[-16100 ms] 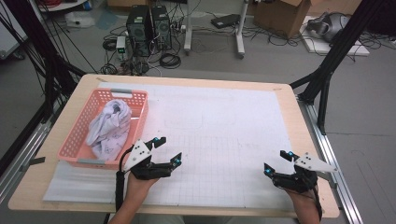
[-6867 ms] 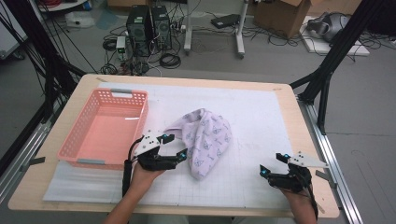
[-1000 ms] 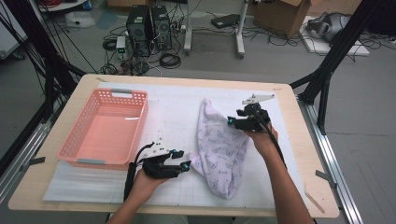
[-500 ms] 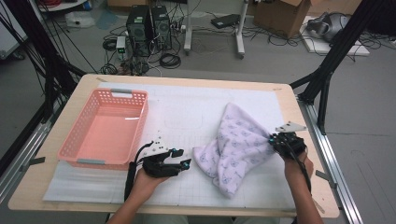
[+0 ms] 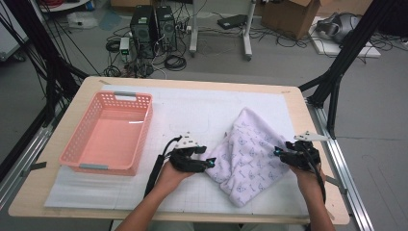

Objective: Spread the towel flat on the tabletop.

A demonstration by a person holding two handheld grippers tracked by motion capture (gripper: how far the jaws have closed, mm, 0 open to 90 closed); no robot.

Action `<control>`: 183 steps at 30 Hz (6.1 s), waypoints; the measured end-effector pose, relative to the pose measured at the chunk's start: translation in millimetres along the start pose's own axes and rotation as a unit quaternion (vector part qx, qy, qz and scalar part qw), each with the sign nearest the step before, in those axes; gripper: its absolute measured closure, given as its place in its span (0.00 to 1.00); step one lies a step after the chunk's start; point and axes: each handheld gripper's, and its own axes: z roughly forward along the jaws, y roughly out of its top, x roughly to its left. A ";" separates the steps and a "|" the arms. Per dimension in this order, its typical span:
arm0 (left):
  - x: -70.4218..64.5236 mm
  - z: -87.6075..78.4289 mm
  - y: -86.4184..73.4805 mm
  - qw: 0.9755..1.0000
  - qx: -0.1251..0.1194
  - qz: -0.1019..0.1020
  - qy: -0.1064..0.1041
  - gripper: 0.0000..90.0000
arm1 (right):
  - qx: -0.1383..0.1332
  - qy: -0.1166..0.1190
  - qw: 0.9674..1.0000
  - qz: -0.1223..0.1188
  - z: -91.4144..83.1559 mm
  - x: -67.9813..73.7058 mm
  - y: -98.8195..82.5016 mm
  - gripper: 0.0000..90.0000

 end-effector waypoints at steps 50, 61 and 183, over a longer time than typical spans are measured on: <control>5.9 -56.7 -38.9 0.999 0.028 -0.029 0.035 0.67 | -0.038 0.096 0.992 -0.067 11.1 44.2 25.7 0.52; 2.4 -65.7 -37.8 0.999 -0.009 -0.015 0.034 0.85 | 0.000 0.195 0.976 -0.102 26.9 95.2 -11.8 0.49; 5.6 -34.9 5.6 0.998 -0.009 -0.020 0.059 0.97 | -0.024 0.076 0.996 -0.044 35.3 43.9 15.9 0.87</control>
